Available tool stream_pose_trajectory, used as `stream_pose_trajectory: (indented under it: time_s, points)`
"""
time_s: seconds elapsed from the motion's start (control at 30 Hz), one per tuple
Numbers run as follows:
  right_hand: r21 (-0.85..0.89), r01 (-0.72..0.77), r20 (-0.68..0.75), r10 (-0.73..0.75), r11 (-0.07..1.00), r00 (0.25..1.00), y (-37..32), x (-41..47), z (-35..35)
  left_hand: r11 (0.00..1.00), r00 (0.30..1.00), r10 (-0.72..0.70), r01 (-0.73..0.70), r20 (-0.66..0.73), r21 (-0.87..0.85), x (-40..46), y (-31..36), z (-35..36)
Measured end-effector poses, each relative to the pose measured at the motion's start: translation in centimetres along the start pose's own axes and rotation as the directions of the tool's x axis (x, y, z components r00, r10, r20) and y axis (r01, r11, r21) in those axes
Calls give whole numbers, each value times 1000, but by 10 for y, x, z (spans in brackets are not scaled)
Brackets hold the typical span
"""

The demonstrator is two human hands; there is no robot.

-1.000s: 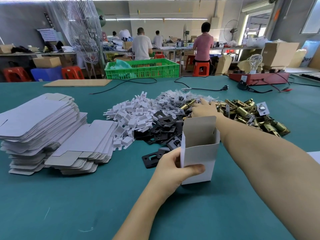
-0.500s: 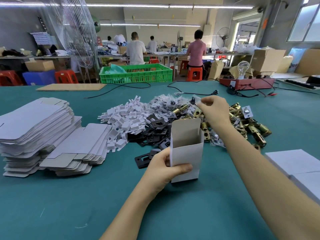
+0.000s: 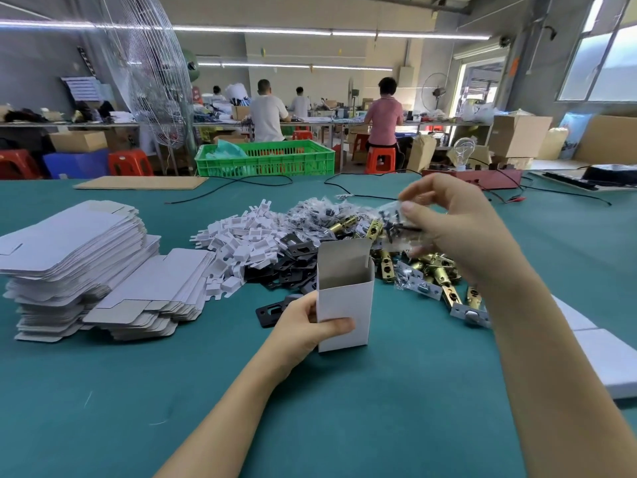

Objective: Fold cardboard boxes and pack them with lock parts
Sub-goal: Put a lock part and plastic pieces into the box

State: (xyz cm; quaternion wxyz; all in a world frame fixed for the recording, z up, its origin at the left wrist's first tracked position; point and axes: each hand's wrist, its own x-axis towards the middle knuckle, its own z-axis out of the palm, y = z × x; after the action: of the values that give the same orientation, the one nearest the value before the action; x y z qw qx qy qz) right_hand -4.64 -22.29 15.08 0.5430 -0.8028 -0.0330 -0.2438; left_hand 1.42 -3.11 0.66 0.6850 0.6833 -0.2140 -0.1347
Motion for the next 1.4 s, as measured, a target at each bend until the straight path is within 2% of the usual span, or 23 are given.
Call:
stream_pose_trajectory:
  time_s: [0.17,0.3,0.53,0.67,1.07,1.2,1.4]
  points:
    - [-170,205,244,-161,964,956,-10,-6,26,1000,1000,1,-1,1,-15,1,-2,0]
    - [-376,388,436,-209,841,875,-7,-7,40,1000,1000,3,-3,6,-26,1,-3,-1]
    - [-467,407,368,-246,785,897,-2,-4,43,1000,1000,8,-8,18,-31,2,-5,-2]
    - [-490,406,409,-207,772,889,0,-4,42,1000,1000,7,-6,22,-29,2,-5,-2]
    - [-479,345,375,-167,807,912,4,-2,36,999,1000,16,-15,27,-29,2,-4,-3]
    - [-550,381,396,-170,743,902,2,-3,39,999,1000,13,-12,21,-33,2,-4,-2]
    - [-600,465,518,-126,651,846,1,-7,58,999,1000,8,-7,16,-49,1,-4,-2]
